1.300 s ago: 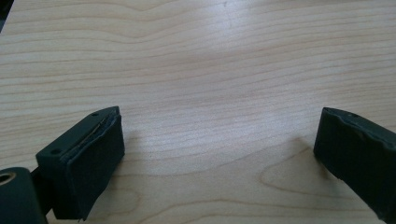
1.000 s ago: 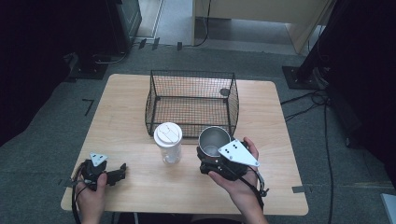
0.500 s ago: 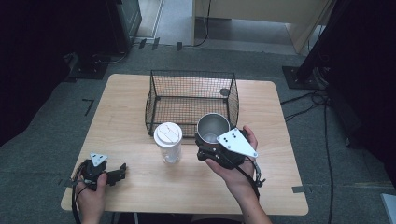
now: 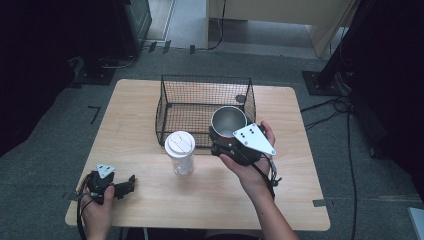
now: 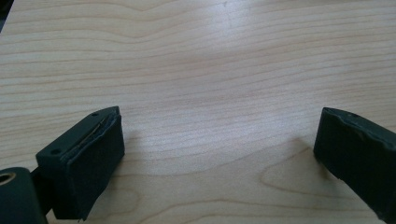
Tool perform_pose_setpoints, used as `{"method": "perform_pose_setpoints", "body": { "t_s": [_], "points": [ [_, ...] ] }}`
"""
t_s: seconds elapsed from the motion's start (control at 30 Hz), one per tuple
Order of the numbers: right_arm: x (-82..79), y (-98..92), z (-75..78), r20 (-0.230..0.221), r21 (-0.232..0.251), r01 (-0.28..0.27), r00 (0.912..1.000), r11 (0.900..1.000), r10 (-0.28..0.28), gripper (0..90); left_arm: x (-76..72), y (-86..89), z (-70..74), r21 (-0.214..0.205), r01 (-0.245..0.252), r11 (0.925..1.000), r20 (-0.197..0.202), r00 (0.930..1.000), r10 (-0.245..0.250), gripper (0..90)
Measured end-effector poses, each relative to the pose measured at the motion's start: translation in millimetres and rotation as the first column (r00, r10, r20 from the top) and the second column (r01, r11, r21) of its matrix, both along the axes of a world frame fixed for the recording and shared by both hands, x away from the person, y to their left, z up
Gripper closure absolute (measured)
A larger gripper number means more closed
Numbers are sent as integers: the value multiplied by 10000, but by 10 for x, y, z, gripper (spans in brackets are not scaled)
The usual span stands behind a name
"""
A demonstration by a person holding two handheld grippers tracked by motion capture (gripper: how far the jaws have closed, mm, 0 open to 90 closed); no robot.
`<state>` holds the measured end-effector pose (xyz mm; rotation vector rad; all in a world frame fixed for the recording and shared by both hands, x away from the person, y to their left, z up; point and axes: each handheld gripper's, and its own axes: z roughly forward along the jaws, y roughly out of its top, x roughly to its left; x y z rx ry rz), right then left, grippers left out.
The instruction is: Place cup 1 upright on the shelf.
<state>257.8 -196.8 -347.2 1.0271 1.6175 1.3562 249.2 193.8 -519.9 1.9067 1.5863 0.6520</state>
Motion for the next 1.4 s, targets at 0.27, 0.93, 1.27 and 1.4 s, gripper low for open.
{"method": "perform_pose_setpoints", "body": {
  "t_s": [0.27, 0.93, 1.27, 1.4],
  "points": [
    [240, -50, 38, -32, 270, 313, 9995, 9991, -312, 74, 0, 0, 0, 1, -1, 10000, 1, 10000, 1, 25],
    [837, -22, -18, -131, 637, 588, 9982, 9962, -581, 73, 0, 0, -1, 2, 0, 10000, 9, 10000, 0, 25],
    [1188, -8, -223, -33, 1263, 860, 9963, 9883, -863, 73, 0, 1, 0, 10, 6, 10000, 1, 10000, -6, 25],
    [1302, -6, -281, 126, 1406, 1008, 9945, 9849, -1036, 73, 0, 0, 0, 6, 3, 10000, -1, 10000, -3, 25]
  ]
}}
